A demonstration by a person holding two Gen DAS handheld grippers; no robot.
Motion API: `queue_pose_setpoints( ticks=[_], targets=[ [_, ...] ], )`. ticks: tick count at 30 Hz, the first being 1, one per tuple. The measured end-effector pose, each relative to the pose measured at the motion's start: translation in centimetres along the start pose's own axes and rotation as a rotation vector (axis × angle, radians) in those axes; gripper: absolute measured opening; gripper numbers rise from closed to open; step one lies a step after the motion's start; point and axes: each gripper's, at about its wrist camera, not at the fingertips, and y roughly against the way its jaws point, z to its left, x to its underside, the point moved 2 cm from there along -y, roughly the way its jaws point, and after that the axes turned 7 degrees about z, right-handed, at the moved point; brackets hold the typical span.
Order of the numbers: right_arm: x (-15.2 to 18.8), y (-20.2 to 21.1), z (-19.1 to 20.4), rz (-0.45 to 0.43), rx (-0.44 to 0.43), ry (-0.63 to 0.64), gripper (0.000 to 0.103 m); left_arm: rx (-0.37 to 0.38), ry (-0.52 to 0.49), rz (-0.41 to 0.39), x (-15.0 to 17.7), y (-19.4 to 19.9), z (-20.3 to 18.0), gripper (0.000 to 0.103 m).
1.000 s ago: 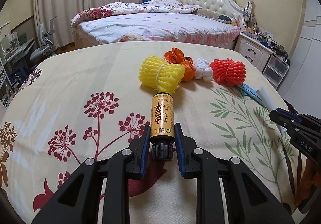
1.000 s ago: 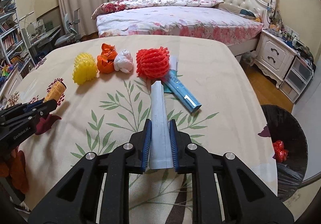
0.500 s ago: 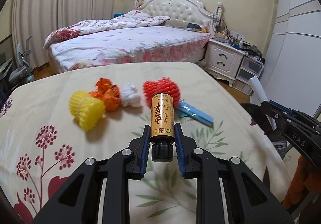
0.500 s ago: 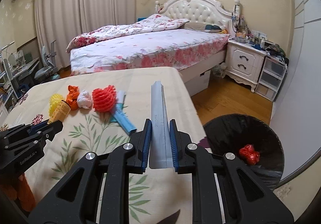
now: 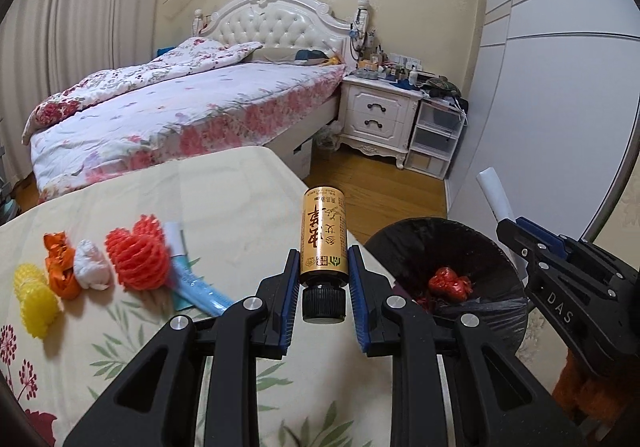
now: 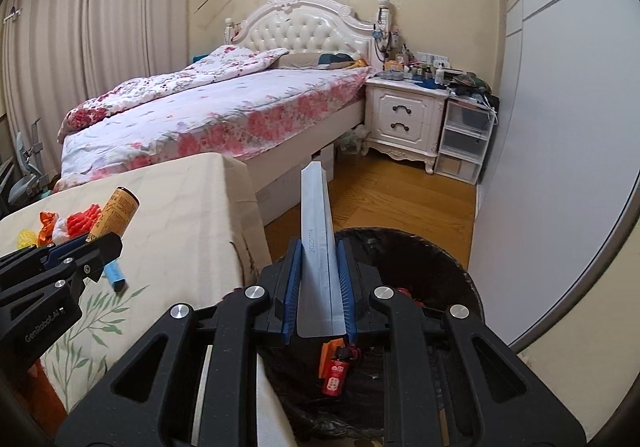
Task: Collect trash
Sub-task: 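Carry the gold bottle and white tube in both tools over the bin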
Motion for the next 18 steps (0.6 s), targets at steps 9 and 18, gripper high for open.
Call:
queue_pose_setpoints(
  ticks=[9,18],
  targets=[
    [0.1,-2.0,-2.5,0.015,0.035,-0.065,0.019,0.023,-0.071,0.030,-1.6,-3.7,-3.8,0.025],
    [0.0,-3.0,-4.2,0.022,0.050,-0.095,0.019,0.031,-0.131,0.072,-2.1,-6.4,-5.8,0.025]
  ],
)
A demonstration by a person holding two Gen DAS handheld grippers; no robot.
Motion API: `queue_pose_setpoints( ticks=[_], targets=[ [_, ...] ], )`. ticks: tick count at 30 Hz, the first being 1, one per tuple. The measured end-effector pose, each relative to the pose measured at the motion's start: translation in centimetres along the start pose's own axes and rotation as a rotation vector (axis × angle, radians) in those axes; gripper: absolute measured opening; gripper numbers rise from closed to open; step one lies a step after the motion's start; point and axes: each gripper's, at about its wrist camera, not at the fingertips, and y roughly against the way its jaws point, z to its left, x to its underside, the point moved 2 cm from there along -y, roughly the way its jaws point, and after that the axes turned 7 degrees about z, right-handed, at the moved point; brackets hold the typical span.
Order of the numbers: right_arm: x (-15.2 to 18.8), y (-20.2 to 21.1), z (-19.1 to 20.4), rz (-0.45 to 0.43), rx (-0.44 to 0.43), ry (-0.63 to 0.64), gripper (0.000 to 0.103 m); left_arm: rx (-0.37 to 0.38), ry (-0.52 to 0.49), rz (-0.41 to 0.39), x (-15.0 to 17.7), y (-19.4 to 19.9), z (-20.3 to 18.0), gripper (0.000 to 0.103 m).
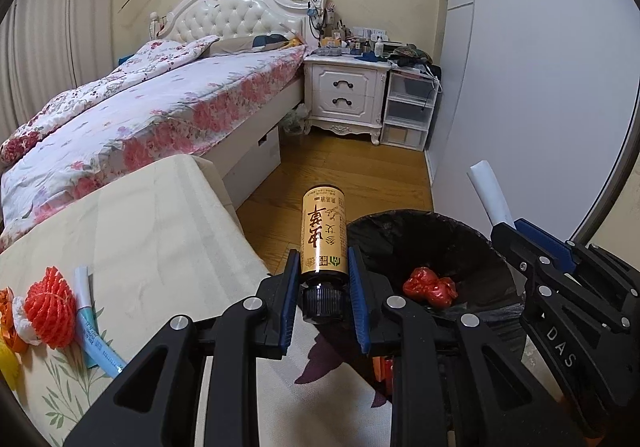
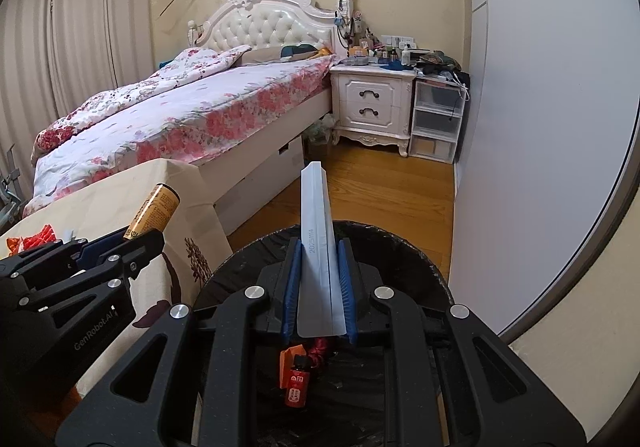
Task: Collect trash
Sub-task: 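Open both tools to drop the gold bottle and white tube into the bin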
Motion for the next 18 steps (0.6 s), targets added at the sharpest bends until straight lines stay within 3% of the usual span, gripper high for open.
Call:
queue_pose_setpoints(
  ticks=[9,11,13,18],
  targets=[
    [-0.1,-1.1,-1.1,0.028,-0.005,-0.033,0.020,0.000,-0.009,0.034,-0.5,-1.6,-0.7,0.025],
    [-0.1,-1.2,-1.3,0.030,0.001,-0.038,0.023,-0.001,-0.009,0.038,-0.6,-1.8,-0.8,0.034],
    [0.0,-1.1,-1.4,0.023,0.006,-0.043,0.034,-0.001,-0.009,0.041,-0.7,-1.9,-0.9,0.043],
    [-0.1,-0.9,-2.2,0.015,0.019,-0.065,0.038,-0.005,0.005,0.044,-0.7,-2.0,-0.6,0.056]
  ],
)
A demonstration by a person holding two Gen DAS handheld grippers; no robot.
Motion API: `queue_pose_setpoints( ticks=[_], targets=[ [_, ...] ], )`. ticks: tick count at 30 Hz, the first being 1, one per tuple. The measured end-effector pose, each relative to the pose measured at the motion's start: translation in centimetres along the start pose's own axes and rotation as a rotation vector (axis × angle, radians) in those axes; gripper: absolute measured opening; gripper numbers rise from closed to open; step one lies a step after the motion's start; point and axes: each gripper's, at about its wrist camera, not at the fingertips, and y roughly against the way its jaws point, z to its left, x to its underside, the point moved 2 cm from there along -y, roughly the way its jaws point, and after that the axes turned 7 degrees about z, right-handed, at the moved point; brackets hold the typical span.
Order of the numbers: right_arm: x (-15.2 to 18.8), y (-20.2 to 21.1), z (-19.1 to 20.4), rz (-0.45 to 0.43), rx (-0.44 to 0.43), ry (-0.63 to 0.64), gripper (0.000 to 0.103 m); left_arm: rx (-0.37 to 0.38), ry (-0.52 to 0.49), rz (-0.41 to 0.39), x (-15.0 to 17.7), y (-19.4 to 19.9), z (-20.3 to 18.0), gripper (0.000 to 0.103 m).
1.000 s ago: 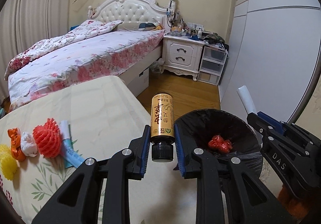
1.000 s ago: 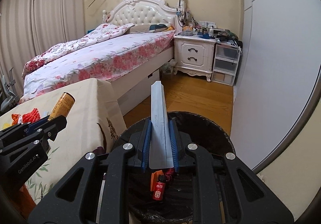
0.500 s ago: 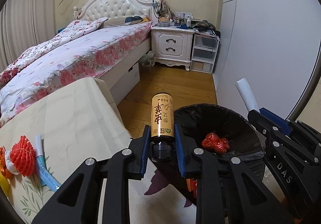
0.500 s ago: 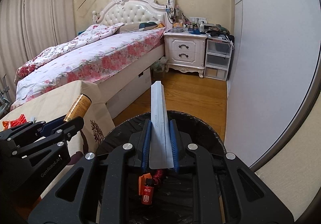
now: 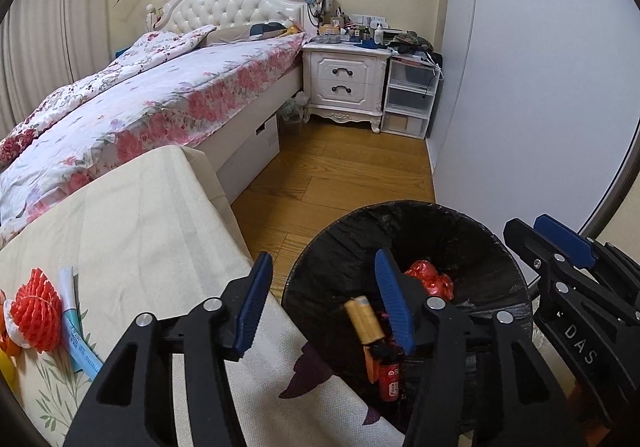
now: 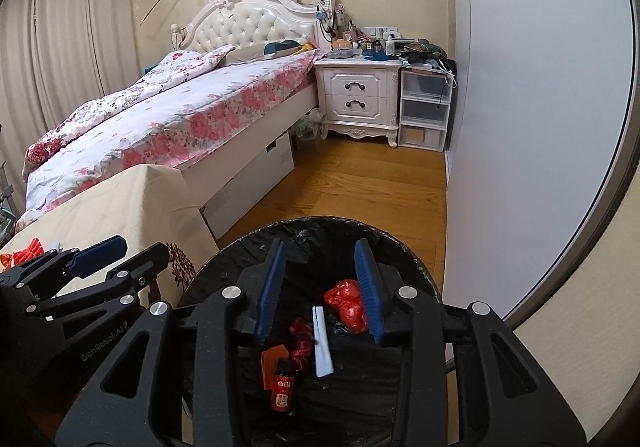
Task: Collect trash
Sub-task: 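Open both tools to drop the gold bottle and white tube into the bin, then move both open tools back over the yellow foam net and blue tube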
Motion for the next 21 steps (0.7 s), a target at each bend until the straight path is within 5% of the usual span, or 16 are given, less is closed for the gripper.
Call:
queue_pose_setpoints(
  ticks=[10,21],
  targets=[
    [0.0,0.2,-0.5,-0.007,0.015,-0.015,0.051,-0.010,0.033,-0.010,0.1,0.4,0.9,0.067],
    [0.6,0.2,1.9,0.047,-0.047,0.034,0.056,-0.072,0.120,0.008,2.4,2.6,4.5,0.068]
  ],
)
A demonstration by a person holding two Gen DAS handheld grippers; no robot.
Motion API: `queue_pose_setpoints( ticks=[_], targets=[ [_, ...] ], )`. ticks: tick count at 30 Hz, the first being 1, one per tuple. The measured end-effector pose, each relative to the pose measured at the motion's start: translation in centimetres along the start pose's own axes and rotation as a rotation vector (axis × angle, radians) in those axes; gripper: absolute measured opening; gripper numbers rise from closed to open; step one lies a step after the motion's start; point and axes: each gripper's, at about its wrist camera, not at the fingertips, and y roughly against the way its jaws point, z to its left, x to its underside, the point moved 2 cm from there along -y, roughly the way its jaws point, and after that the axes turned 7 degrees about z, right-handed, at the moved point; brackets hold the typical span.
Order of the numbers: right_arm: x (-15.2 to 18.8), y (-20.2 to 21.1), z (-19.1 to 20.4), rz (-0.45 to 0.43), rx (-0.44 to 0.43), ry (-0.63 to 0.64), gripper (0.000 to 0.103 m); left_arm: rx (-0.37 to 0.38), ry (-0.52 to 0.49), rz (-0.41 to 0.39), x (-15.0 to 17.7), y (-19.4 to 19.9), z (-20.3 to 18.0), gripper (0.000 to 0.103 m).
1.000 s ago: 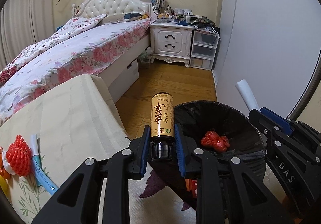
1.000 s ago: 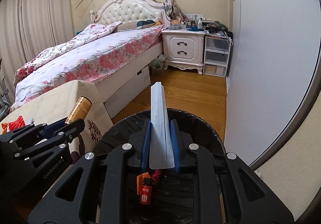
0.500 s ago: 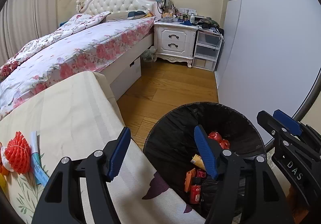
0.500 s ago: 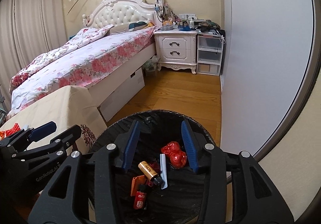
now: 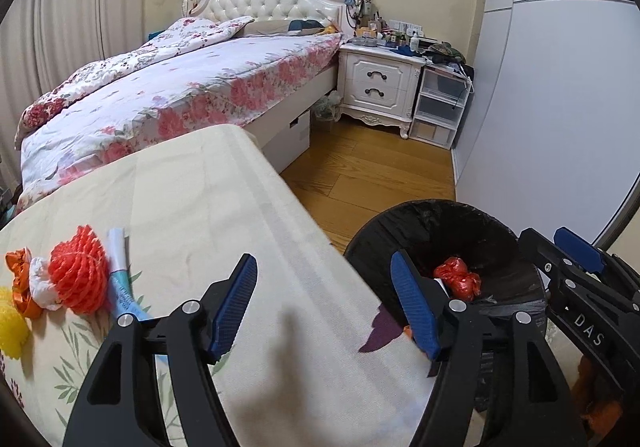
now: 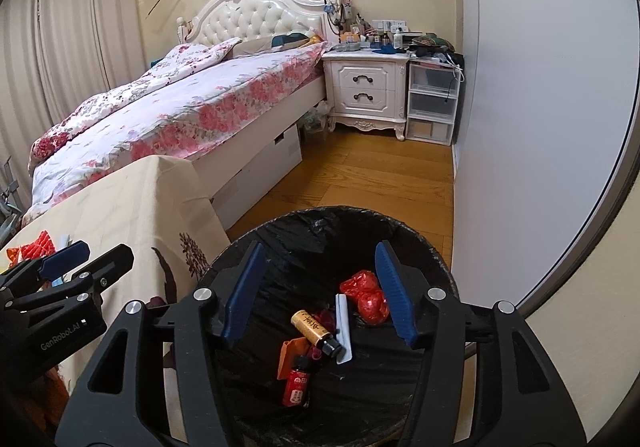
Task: Collect trash
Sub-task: 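Move both open tools back over the yellow foam net and blue tube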
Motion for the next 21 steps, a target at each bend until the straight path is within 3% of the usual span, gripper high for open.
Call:
queue_pose_setpoints(
  ticks=[21],
  targets=[
    [3.5,1.7,12.6,0.120,-0.195,0.245,0.057,-0.202,0.258,0.023,6.7,6.6,13.3,0.068]
  ],
)
